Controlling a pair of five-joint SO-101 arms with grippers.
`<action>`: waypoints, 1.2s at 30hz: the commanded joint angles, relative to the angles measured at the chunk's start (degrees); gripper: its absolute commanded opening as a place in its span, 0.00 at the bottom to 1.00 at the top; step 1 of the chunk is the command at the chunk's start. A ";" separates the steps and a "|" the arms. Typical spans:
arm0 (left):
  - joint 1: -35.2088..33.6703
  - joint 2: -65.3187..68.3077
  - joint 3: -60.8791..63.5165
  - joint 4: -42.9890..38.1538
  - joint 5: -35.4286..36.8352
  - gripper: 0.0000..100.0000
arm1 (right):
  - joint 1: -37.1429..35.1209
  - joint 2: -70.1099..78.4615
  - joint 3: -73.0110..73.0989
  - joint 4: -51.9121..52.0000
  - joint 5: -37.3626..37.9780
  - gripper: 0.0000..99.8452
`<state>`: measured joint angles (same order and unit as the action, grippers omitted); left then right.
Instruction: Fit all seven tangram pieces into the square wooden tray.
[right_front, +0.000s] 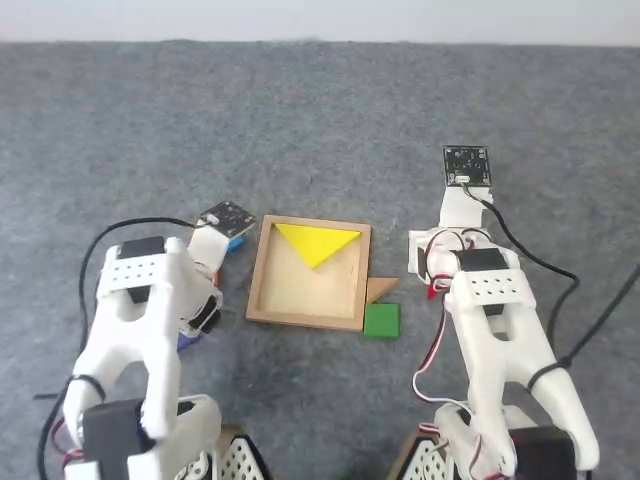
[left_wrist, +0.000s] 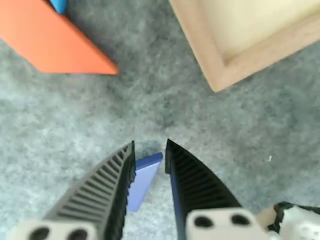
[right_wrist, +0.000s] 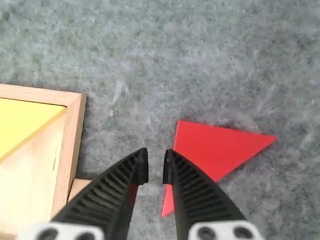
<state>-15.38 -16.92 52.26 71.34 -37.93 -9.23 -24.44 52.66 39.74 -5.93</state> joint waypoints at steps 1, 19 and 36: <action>-3.52 -4.92 -5.76 4.22 0.53 0.09 | 0.13 -3.03 -0.62 0.48 0.70 0.06; -18.11 -13.71 4.09 4.31 7.03 0.18 | 0.13 -2.77 -0.53 0.48 2.81 0.06; -24.79 3.34 5.76 -3.43 7.38 0.22 | -0.31 -2.77 0.62 -0.13 2.99 0.06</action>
<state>-39.82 -20.09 60.09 70.55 -31.25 -9.23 -24.44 53.80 39.74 -3.65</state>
